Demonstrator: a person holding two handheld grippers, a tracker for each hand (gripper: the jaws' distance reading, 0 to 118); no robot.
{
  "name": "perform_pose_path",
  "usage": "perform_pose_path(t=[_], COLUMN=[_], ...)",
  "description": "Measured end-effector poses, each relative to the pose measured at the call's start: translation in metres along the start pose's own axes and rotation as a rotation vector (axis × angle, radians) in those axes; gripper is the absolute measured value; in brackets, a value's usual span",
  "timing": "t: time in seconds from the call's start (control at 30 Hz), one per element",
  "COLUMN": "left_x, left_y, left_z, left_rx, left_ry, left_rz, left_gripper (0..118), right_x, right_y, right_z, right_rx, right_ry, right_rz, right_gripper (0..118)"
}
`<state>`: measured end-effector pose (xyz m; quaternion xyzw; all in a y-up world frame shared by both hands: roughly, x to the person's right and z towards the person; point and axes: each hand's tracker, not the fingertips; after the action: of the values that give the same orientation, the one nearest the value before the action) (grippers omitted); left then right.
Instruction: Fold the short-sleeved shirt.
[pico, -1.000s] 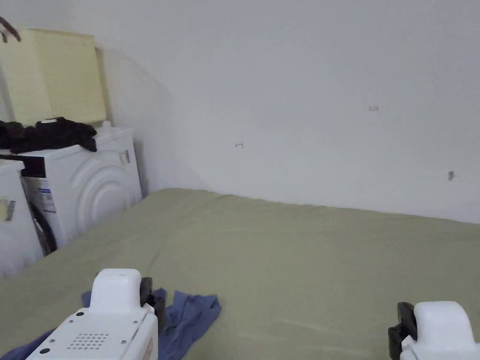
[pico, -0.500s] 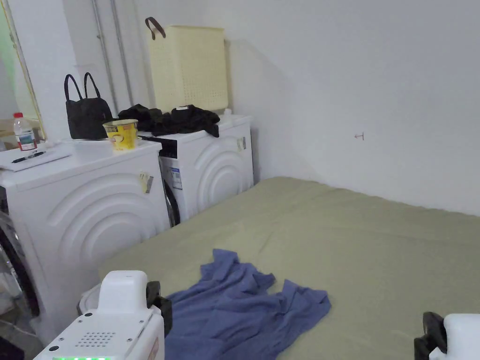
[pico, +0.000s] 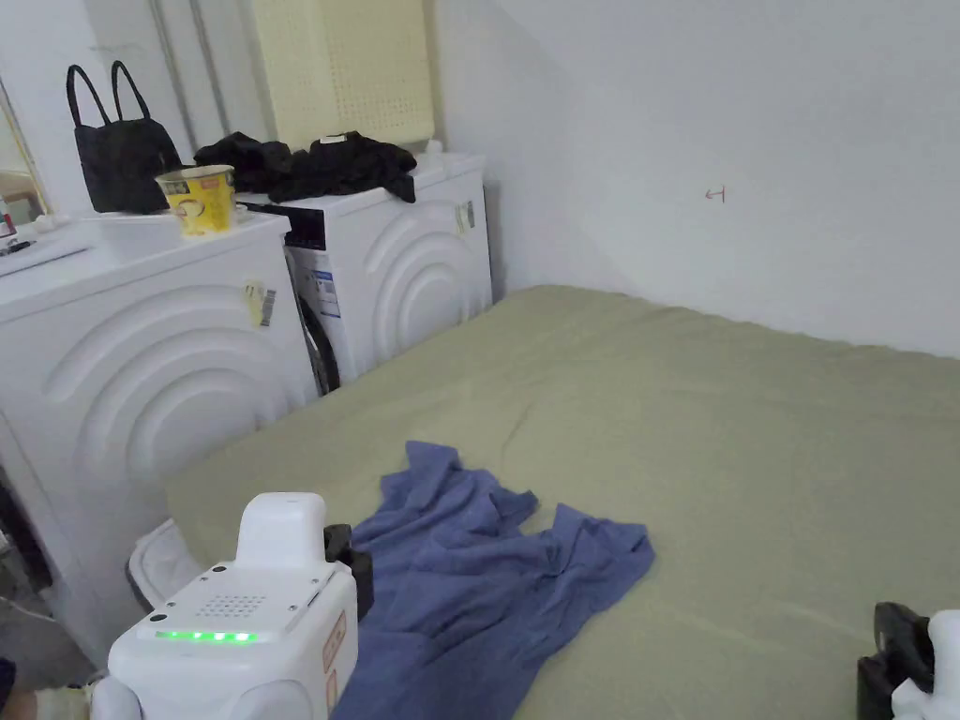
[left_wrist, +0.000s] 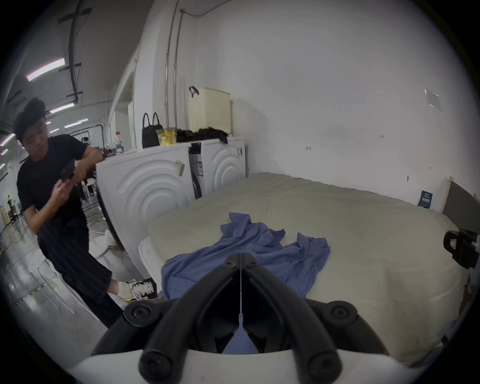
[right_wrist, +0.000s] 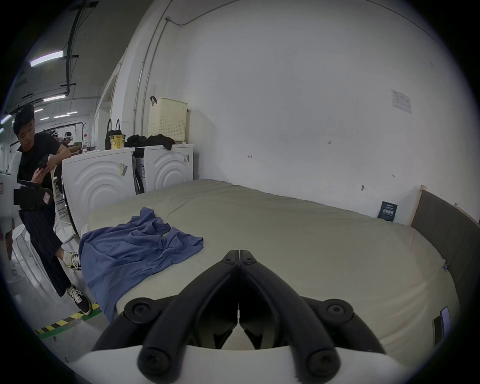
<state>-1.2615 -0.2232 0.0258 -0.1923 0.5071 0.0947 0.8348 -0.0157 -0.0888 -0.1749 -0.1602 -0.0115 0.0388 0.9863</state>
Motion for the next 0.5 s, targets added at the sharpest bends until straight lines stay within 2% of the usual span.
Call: perform_pose_path(t=[0.1,0.27,0.3,0.5], left_x=[0.06,0.203,0.235,0.309], left_y=[-0.054,-0.221,-0.238,-0.382], left_z=[-0.041,-0.13,-0.148,-0.163], left_rx=[-0.063,-0.25,-0.255,-0.44], left_ry=[-0.03,-0.123,-0.144,-0.151], left_rz=[-0.001,0.007,0.017,-0.018], left_gripper=[0,0,0,1], right_x=[0.002,0.004,0.004,0.002], right_y=[-0.005,-0.016,-0.018,-0.027], right_z=[-0.006,-0.018,-0.021,-0.029], right_rx=[-0.022,-0.069,-0.077,-0.118], right_ry=[-0.011,-0.025,-0.026,-0.026], right_rz=[-0.002,-0.023,-0.029,-0.036], right_gripper=[0,0,0,0])
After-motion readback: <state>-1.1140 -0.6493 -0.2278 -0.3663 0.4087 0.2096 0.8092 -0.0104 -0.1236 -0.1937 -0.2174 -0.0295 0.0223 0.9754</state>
